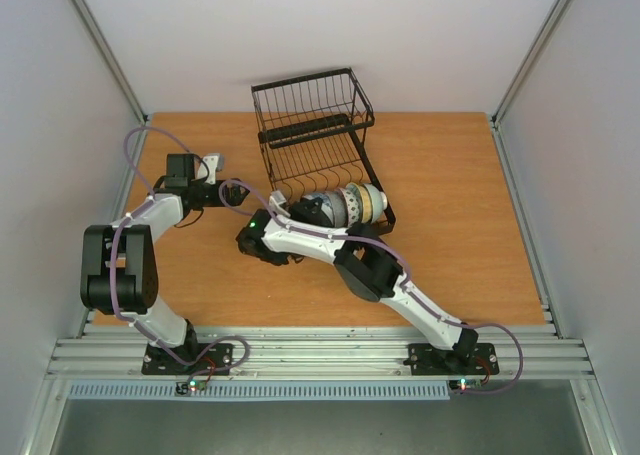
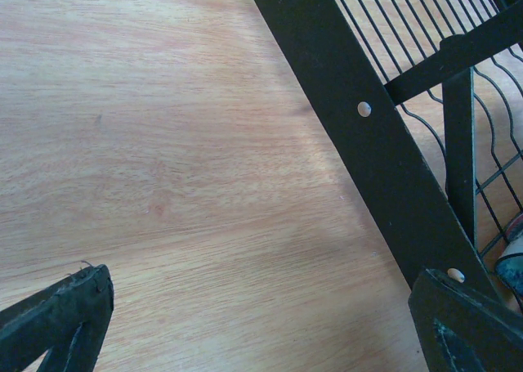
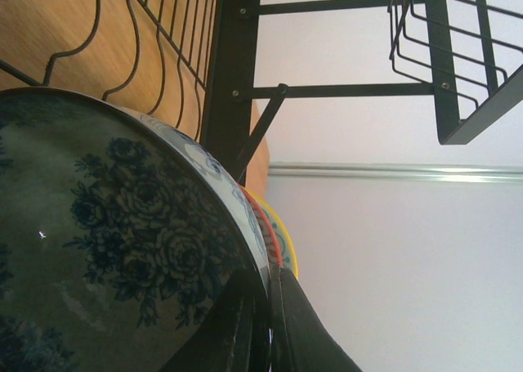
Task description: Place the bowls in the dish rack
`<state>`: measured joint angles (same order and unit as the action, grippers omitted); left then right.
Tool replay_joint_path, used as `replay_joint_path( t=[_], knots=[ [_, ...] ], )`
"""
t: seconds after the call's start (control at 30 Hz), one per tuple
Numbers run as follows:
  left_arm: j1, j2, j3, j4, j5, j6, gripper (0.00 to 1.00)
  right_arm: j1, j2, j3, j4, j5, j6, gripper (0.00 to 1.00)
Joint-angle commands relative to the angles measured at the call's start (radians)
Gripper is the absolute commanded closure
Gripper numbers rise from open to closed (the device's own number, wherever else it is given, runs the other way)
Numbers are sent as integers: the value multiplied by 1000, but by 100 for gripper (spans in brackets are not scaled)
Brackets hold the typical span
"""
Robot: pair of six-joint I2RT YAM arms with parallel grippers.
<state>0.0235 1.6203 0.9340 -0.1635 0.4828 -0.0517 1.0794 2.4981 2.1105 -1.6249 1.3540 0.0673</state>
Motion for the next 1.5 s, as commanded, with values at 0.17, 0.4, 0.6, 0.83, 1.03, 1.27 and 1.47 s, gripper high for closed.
replay_joint_path(
  t=[0.17,0.4,0.6,0.83,1.03,1.27,1.47],
  knots=[
    [-4,8,18,29,14,6,1,40,49,33,-220,-34,3,93],
    [-3,7,17,31,17,6,1,57,40,61,-219,-79,9,69],
    [-4,3,14,33,23,3,1,62,36,67,-218,-96,19,57],
    [-3,-1,14,33,24,3,1,66,-20,90,-218,-120,36,47],
    [-4,-5,12,33,17,3,1,87,-126,168,-217,-194,45,43],
    [-4,-8,14,32,12,4,1,91,-301,133,-215,-260,125,40],
    [-4,-20,14,30,0,12,1,86,-470,-21,-113,-344,153,37]
  ],
)
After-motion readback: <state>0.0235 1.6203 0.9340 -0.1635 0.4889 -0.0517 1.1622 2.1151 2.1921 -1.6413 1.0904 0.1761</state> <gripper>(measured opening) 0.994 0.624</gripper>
